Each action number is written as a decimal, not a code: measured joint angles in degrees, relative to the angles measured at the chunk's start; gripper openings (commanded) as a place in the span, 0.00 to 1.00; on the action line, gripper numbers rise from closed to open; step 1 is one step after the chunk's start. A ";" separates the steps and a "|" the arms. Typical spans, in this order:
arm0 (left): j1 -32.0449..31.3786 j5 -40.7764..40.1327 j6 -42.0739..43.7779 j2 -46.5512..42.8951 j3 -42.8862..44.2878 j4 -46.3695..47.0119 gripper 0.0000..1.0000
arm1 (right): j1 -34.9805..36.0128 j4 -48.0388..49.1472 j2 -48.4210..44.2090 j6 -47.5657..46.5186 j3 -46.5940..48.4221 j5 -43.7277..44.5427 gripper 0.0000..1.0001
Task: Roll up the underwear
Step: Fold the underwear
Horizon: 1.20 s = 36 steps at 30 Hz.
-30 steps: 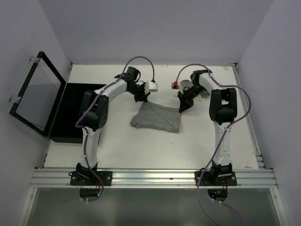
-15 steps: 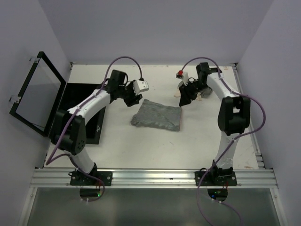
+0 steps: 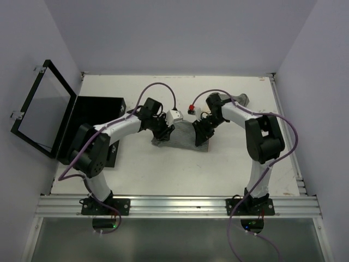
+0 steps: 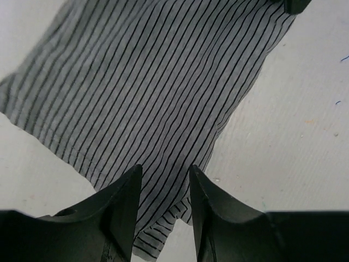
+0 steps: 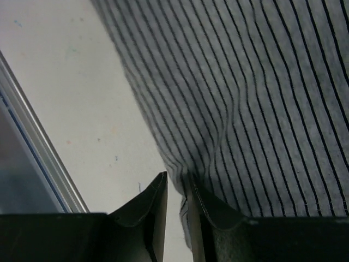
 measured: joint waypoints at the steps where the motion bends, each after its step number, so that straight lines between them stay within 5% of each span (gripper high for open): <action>1: 0.31 0.02 -0.44 1.66 0.17 -0.20 0.41 | -0.42 0.39 1.05 0.24 -0.33 0.33 0.25; 13: 6.82 2.82 -0.22 8.68 3.41 -5.33 0.49 | -1.07 7.06 4.72 8.02 -7.43 -8.26 0.32; 16: 6.97 4.79 1.81 8.55 4.66 -7.19 0.50 | 0.92 8.68 2.29 10.10 -10.43 -11.13 0.40; 25: 7.43 10.21 3.19 0.09 6.86 -8.35 0.50 | -1.07 8.68 -9.84 11.96 -5.68 -11.63 0.37; 36: 7.48 8.70 -0.55 9.49 5.31 -6.14 0.47 | -4.26 9.35 2.69 11.69 -7.30 -4.28 0.32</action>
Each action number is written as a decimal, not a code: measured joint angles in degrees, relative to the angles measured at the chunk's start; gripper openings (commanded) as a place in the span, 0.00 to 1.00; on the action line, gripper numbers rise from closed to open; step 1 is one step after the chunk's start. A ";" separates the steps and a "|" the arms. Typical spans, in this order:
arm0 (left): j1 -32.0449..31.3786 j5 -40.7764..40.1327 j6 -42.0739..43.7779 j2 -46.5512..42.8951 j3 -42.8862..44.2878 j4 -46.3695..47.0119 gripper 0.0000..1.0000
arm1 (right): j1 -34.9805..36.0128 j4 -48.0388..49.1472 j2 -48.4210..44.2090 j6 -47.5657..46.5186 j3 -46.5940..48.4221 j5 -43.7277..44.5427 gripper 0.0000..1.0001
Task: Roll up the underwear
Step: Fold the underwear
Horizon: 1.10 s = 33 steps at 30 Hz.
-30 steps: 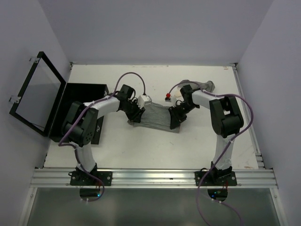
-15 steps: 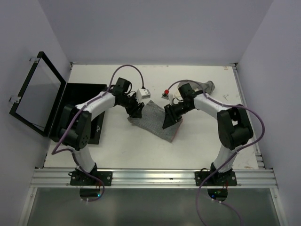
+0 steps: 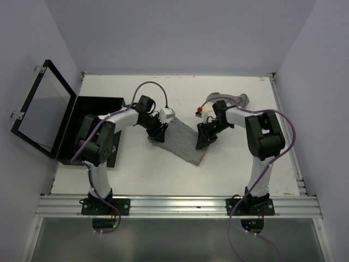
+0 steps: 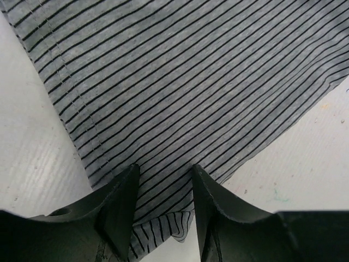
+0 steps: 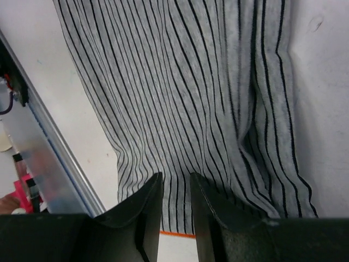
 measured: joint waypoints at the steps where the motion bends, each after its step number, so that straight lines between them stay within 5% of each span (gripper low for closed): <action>1: 0.00 -0.31 -0.09 0.44 -0.39 -0.04 0.47 | -0.04 0.04 0.70 0.28 -0.26 -0.59 0.32; 10: 0.07 0.48 5.25 -0.70 -2.45 -3.10 0.47 | 0.13 -2.62 1.18 -3.50 0.04 -2.03 0.35; 16: -0.28 4.28 7.89 -7.91 -5.20 -8.20 0.54 | 0.07 -11.37 1.77 -12.66 5.68 -3.19 0.47; 19: -0.26 8.72 5.55 -12.26 -4.50 -6.67 0.62 | -0.04 -11.17 -0.31 -10.97 5.68 -8.63 0.65; 26: -0.52 22.29 -1.07 -11.98 -3.69 -2.47 0.58 | 2.56 -3.48 -9.51 0.35 -1.84 -20.72 0.63; 33: -0.68 27.96 -7.54 -1.95 -10.10 0.55 0.56 | 7.41 -3.21 0.42 0.79 -5.60 -23.28 0.59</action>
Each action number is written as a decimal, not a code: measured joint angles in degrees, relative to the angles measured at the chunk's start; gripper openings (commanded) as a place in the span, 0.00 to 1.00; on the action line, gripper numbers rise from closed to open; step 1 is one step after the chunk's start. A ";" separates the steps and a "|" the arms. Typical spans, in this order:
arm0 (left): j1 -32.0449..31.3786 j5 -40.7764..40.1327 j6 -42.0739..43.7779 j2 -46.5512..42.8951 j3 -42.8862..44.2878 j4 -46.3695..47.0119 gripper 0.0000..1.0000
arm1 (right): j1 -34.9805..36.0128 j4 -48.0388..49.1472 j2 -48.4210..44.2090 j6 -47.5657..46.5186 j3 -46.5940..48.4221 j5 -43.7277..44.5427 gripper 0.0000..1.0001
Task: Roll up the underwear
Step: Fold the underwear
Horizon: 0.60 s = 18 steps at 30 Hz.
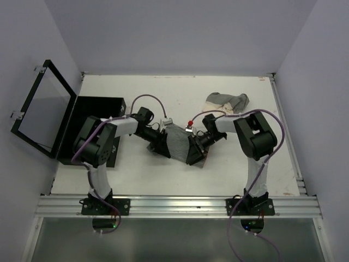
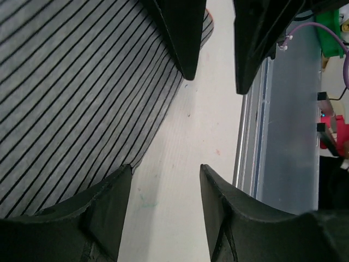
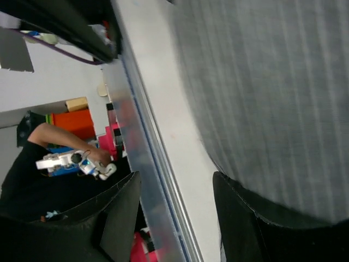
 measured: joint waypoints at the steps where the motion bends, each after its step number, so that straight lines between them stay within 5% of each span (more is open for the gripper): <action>1: 0.04 -0.42 -1.40 1.20 -0.66 0.68 0.56 | -0.09 0.15 2.27 0.22 -0.70 1.05 0.59; 9: 2.45 3.08 -9.92 7.13 -0.98 5.46 0.55 | -3.50 -7.10 8.79 -1.73 3.23 2.43 0.57; 18: 2.12 5.07 -2.40 0.07 -0.66 -0.52 0.57 | -5.05 -24.65 8.68 -20.72 17.94 6.69 0.61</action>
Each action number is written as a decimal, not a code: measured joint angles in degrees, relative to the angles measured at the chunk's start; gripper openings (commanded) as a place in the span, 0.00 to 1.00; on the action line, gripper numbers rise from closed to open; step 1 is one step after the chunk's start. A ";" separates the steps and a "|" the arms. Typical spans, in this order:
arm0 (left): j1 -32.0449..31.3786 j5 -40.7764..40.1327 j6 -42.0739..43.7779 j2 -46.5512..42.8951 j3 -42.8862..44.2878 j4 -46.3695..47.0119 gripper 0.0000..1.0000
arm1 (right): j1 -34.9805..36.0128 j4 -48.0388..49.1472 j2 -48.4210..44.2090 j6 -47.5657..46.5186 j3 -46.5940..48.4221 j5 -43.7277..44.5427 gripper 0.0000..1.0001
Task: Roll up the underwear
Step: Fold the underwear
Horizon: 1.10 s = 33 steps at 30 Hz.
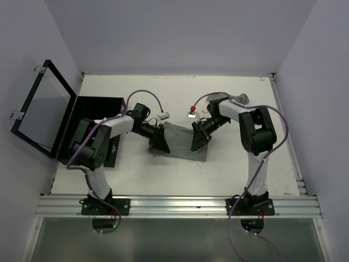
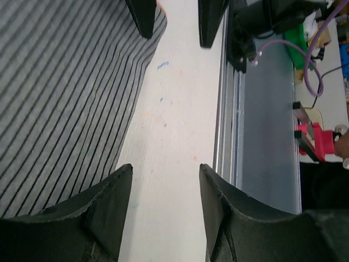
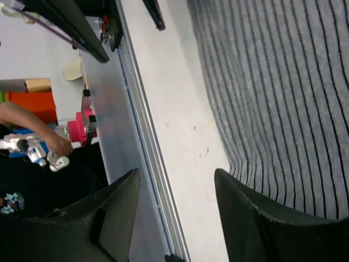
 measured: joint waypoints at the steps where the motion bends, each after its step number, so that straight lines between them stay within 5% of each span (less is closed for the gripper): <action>1: -0.11 0.00 -0.55 -1.18 0.44 0.31 0.58 | -0.17 -0.37 -1.29 -0.09 0.48 -0.33 0.63; 9: -0.13 -3.13 -18.78 1.03 8.66 21.40 0.60 | -3.19 15.21 -7.50 14.08 -0.33 -0.15 0.69; 15: 0.83 -5.77 -29.64 13.18 12.33 34.32 0.59 | -6.14 24.70 0.17 20.26 0.02 0.92 0.62; 22: 2.43 -5.88 -36.00 18.56 12.33 38.58 0.57 | -7.43 24.06 5.49 20.11 2.27 -0.48 0.47; 27: 2.91 -3.78 -33.31 17.20 12.35 36.83 0.58 | -7.30 18.32 5.79 15.15 7.37 0.50 0.51; 33: 2.91 -6.95 -7.45 13.11 26.32 10.56 0.57 | -7.21 7.50 2.69 3.72 18.08 6.99 0.57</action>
